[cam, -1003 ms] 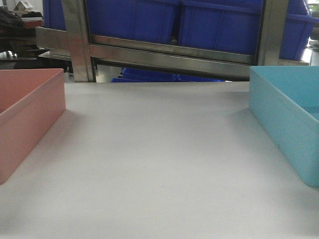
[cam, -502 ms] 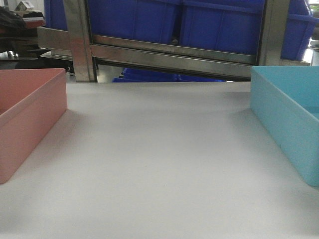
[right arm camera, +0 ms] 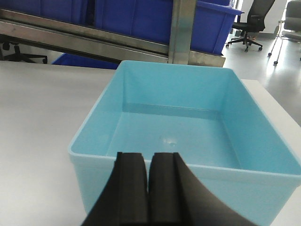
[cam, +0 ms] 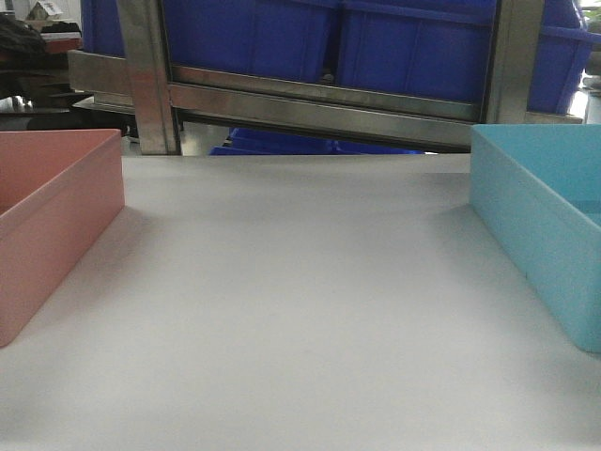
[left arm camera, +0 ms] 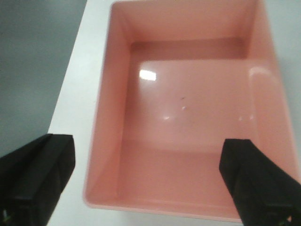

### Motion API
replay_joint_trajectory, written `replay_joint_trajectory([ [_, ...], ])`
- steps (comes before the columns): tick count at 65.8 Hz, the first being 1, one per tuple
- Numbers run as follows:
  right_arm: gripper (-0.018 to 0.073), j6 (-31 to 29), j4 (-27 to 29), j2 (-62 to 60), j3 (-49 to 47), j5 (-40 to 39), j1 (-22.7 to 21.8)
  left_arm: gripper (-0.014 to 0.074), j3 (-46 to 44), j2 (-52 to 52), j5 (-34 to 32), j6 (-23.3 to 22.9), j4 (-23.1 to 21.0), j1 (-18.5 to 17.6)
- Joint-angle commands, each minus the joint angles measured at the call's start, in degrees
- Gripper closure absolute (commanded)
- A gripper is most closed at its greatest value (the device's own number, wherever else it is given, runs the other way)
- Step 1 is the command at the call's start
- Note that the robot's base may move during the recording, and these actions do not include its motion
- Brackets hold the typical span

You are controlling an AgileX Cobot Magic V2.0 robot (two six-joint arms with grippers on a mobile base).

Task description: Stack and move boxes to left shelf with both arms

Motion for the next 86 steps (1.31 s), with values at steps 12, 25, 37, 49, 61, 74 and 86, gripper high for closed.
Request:
replay_joint_trajectory([
  [12, 0.0503, -0.2, -0.2, -0.5, -1.1, -4.9, -0.4, 0.0052, -12.7, 13.8, 5.4, 9.3, -3.7, 10.4],
  [25, 0.0503, -0.2, -0.2, -0.5, -1.1, -4.9, -0.4, 0.006, -17.5, 25.2, 5.5, 12.1, -6.2, 12.9],
  [37, 0.0503, -0.2, -0.2, -0.5, -1.1, -4.9, -0.4, 0.0066, -18.6, 33.2, 4.3, 12.1, -10.1, 12.9],
  [49, 0.0503, -0.2, -0.2, -0.5, -1.1, -4.9, -0.4, 0.0074, -18.6, 37.8, 4.2, 12.1, -10.4, 12.9],
  [61, 0.0503, -0.2, -0.2, -0.5, -1.1, -4.9, -0.4, 0.0245, -18.7, 38.2, 3.4, 12.0, -10.5, 12.9],
  [74, 0.0503, -0.2, -0.2, -0.5, -1.1, -4.9, -0.4, 0.0608, -18.8, 38.2, 3.5, 12.0, -10.5, 12.9],
  [86, 0.0503, -0.2, -0.2, -0.5, -1.1, -4.9, -0.4, 0.06, -18.8, 38.2, 4.1, 12.0, -10.5, 12.9],
])
